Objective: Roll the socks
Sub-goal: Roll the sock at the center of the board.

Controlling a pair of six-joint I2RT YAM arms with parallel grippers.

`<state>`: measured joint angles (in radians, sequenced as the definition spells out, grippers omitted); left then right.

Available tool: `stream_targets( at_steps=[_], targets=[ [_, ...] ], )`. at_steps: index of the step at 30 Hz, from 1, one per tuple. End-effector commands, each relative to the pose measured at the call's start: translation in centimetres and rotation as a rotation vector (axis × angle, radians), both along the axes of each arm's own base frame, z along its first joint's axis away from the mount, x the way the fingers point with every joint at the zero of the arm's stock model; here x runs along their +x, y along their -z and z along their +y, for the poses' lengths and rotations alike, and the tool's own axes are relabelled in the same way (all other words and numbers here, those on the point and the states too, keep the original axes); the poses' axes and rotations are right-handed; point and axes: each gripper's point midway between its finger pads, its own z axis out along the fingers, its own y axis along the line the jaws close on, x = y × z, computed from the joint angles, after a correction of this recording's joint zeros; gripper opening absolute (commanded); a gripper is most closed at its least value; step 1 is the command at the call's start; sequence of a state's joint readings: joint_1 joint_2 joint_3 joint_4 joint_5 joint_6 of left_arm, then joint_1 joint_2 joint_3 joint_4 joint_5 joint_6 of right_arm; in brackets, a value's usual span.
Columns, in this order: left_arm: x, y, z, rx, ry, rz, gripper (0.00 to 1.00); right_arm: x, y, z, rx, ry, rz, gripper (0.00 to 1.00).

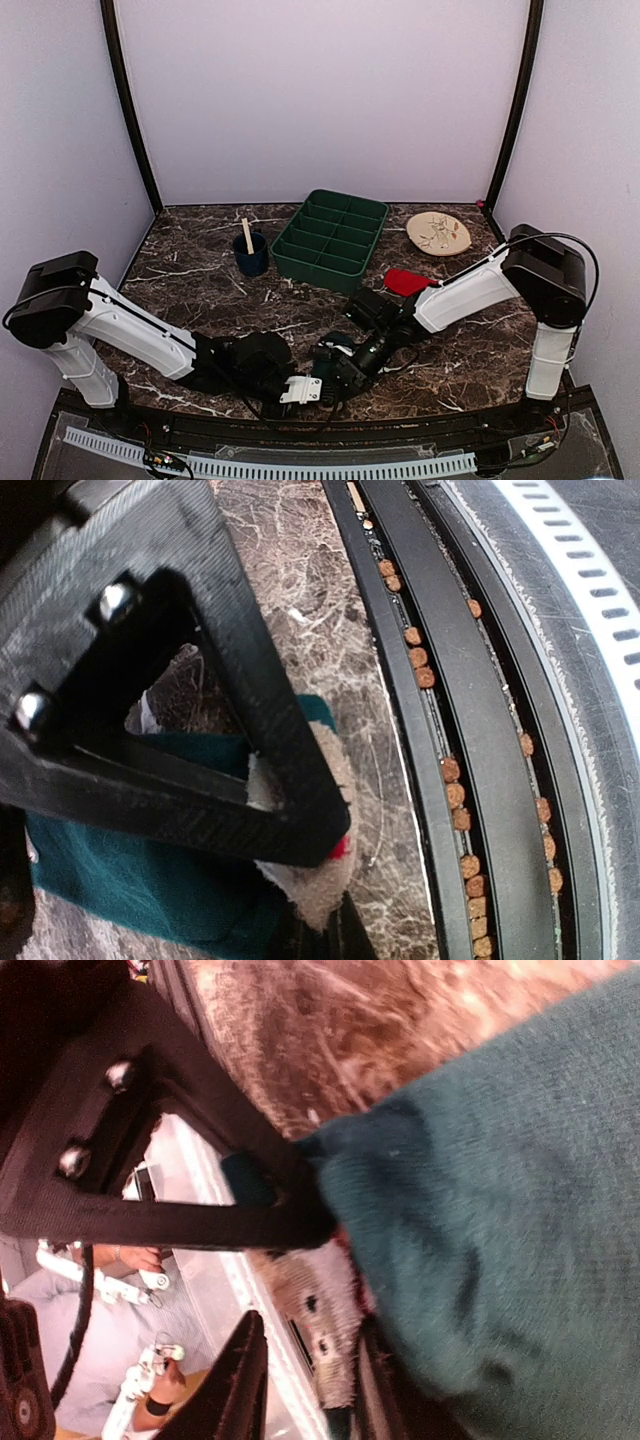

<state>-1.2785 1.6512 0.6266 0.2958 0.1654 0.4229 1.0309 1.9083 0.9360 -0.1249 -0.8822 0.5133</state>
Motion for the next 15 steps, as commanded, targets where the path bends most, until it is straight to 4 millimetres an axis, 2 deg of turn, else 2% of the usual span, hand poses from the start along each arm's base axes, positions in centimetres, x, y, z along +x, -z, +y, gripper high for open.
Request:
stream_targets(
  at_steps=[1, 6, 15],
  targets=[
    [-0.9, 2.2, 2.4, 0.124, -0.014, 0.159, 0.0, 1.7, -1.0, 0.0, 0.034, 0.043, -0.059, 0.33],
    [0.4, 1.7, 2.5, 0.131, -0.056, 0.254, 0.0, 2.5, -1.4, -0.8, 0.051, 0.082, -0.084, 0.35],
    [1.2, 1.5, 1.5, 0.184, -0.051, 0.473, 0.0, 3.7, -1.0, -2.9, 0.038, 0.128, -0.202, 0.36]
  ],
)
